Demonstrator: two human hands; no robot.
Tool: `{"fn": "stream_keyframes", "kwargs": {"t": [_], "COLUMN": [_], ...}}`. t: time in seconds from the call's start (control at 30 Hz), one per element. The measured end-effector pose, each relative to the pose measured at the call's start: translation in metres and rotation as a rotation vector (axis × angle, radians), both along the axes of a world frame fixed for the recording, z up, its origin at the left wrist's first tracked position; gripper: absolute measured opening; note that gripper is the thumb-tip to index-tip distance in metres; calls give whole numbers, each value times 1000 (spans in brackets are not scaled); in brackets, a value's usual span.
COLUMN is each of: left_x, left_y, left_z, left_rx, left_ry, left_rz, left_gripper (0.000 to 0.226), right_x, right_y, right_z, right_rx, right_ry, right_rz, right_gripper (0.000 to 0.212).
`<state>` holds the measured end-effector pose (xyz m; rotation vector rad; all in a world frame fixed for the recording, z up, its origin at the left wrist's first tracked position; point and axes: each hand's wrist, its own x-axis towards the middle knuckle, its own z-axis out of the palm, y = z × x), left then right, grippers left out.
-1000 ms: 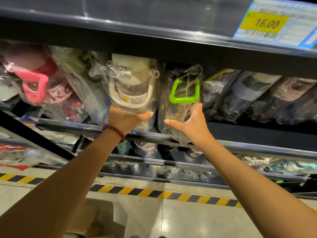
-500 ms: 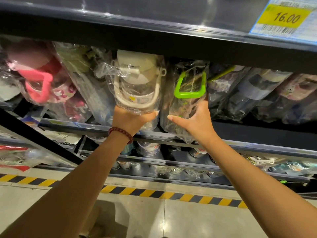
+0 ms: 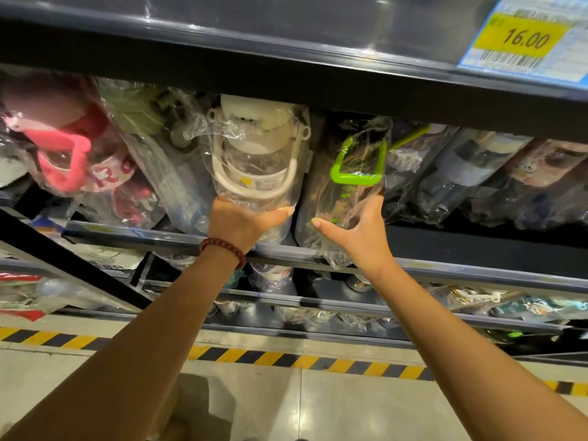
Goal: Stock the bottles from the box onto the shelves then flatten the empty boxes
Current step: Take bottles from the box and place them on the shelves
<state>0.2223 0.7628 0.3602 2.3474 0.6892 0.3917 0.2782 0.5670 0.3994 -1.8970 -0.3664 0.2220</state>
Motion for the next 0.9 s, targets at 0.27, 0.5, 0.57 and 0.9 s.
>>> {"fn": "stream_keyframes", "kwargs": {"t": [0.27,0.5,0.57,0.9], "left_x": [-3,-11,-19,-74], "left_y": [2,-1,-10,-26], "left_z": [19,17,34,47], "left_rx": [478,45,68,-243], "left_ry": [-289,-159,-208,-255], "left_rz": [-331,25,19,-20], "left_gripper": [34,106,71,73], "right_x": [-2,-7,-10,-34], "right_y": [-1,-1,-4,-39], "right_z": [7,17,20,27], "right_rx": [-2,-5,-4,21], "right_ry": [58,104,112,119], "right_rz": [52,55,46,-76], "right_gripper": [53,62,62,91]}}
